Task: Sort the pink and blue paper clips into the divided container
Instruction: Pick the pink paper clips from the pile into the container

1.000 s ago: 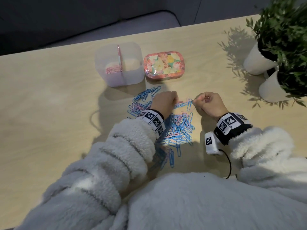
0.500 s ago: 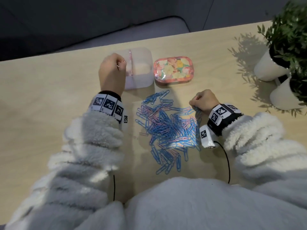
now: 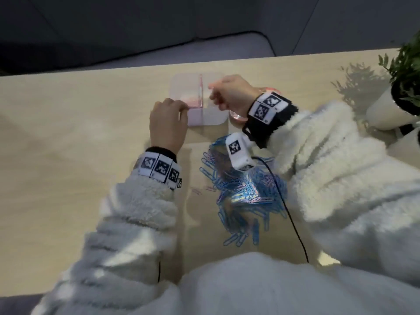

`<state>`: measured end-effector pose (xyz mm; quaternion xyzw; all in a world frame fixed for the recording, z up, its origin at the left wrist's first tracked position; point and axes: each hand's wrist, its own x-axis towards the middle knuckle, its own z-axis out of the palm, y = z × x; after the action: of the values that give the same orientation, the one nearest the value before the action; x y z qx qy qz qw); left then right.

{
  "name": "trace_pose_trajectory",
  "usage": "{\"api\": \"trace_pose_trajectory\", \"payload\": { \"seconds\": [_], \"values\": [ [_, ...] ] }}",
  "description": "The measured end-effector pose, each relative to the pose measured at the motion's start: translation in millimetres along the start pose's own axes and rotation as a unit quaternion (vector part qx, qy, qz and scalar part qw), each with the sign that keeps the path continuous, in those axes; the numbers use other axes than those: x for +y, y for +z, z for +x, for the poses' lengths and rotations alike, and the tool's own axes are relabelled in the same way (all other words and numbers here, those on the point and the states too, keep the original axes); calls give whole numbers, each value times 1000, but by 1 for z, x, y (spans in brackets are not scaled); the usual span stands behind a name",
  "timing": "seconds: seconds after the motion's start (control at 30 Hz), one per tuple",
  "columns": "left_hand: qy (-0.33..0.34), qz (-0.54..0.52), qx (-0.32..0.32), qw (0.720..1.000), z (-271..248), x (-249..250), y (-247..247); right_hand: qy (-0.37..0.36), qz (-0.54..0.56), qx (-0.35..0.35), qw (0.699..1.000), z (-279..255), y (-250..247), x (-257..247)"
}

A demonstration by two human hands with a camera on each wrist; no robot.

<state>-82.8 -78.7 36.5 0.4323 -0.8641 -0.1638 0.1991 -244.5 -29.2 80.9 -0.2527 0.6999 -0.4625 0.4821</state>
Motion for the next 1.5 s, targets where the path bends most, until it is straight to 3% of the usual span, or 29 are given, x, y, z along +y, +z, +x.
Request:
{"api": "trace_pose_trajectory", "payload": {
  "seconds": [0.17, 0.27, 0.37, 0.47, 0.53, 0.6, 0.7, 0.83, 0.97, 1.1, 1.17, 1.33, 1.47, 1.5],
  "values": [
    [9, -10, -111, 994, -58, -13, -4, 42, 88, 4, 995, 26, 52, -25],
    [3, -16, -203, 979, -82, -14, 1, 49, 44, -13, 998, 33, 61, -23],
    [4, -3, -251, 968, -92, -11, 9, 37, 46, -51, 997, 28, 52, -22],
    [25, 7, -254, 967, -90, -4, 16, -34, 102, -29, 994, 6, 24, -19],
    [33, 0, -245, 969, -87, 2, 20, -44, 137, 16, 990, -12, 1, -4],
    [45, -4, -242, 969, -85, 10, 27, -40, 84, 31, 995, -31, -21, 21],
    [78, -12, -256, 964, -85, 23, 38, -40, -88, 13, 995, -47, -41, 72],
    [118, 27, -286, 951, -92, 31, 46, -96, -309, -8, 946, -50, -42, 116],
    [122, 20, -312, 942, -101, 27, 41, -152, -389, -46, 907, -51, -31, 124],
    [103, -25, -256, 961, -92, 18, 30, -171, -496, -89, 847, -52, -19, 123],
    [89, -16, -225, 970, -77, 13, 29, -162, -520, -84, 834, -52, -18, 124],
    [88, 28, -254, 963, -56, 15, 44, -134, -540, -75, 828, -57, -24, 128],
    [64, -14, -243, 968, -57, 12, 52, -164, -427, 46, 888, -65, -34, 131],
    [58, -28, -240, 969, -58, 10, 52, -164, -397, 49, 902, -66, -33, 131]
  ]
}}
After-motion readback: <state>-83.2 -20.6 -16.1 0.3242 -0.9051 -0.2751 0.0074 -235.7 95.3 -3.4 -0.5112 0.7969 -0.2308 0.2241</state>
